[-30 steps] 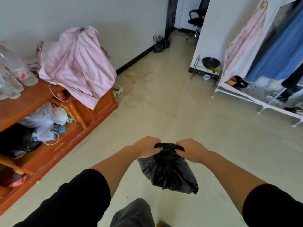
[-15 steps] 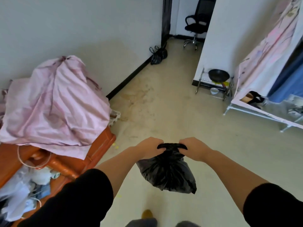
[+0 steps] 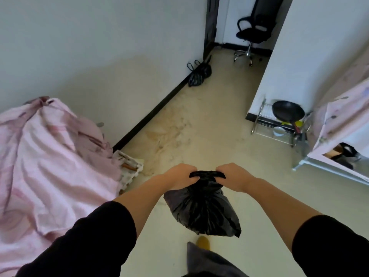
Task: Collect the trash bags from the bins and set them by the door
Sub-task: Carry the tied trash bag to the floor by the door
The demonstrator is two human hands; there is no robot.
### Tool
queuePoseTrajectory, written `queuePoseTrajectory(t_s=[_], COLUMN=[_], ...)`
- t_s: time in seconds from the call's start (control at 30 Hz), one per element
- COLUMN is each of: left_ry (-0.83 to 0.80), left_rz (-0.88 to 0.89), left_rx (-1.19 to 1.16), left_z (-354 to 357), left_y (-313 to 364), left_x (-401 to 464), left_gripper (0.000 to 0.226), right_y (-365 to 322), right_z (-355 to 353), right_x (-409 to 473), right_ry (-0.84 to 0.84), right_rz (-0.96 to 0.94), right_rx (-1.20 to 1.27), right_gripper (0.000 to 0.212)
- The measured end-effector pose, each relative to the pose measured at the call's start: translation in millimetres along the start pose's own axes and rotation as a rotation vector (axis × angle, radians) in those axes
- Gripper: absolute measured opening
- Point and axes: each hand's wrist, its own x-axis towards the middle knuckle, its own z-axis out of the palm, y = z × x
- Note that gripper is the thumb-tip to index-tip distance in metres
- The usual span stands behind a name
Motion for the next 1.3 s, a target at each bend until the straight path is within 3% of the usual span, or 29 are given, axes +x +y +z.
queuePoseTrajectory(t_s=[0.23,0.33,0.63,0.77,0.93,1.13,1.3], left_ry=[0.017,0.008,-0.002,-0.001,-0.051,-0.015,-0.015], left_rz=[-0.071,-0.077,0.015,0.071,0.090,0.054,-0.008], left_rx=[-0.051,-0.036,0.024,0.005,0.010,0.000,-0.030], left_z=[-89.5,-124.6,-257.9,-323.8,-370.4,-430.8,-480.2], left_y=[-44.5,-70.9,-162.2,-194.6,-225.9,-269.9,-290.5], left_x=[125.6,182.2,370.0,446.1,528.4,658.6,759.0], left_gripper=[0.026,0.027,0.030,0.030,0.019,0.028,0.035], right_y=[55.1,76.4,139.9,163.2,199.4,261.5,319.9], right_z=[-91.0,-119.3,-220.1,-270.1,-312.3,-372.7,-433.3], right_x=[141.6,200.3,396.6,471.4,558.4,678.6,774.4], right_ry=[-0.053,-0.057,0.005,0.045,-0.008,-0.034,-0.113], right_rz=[-0.061,-0.065,0.035,0.079,0.107,0.069,0.023], right_rx=[-0.050,-0.059,-0.046,-0.001,-0.004,0.005,-0.041], right_gripper=[0.024,0.031,0.034,0.026,0.036,0.026,0.036])
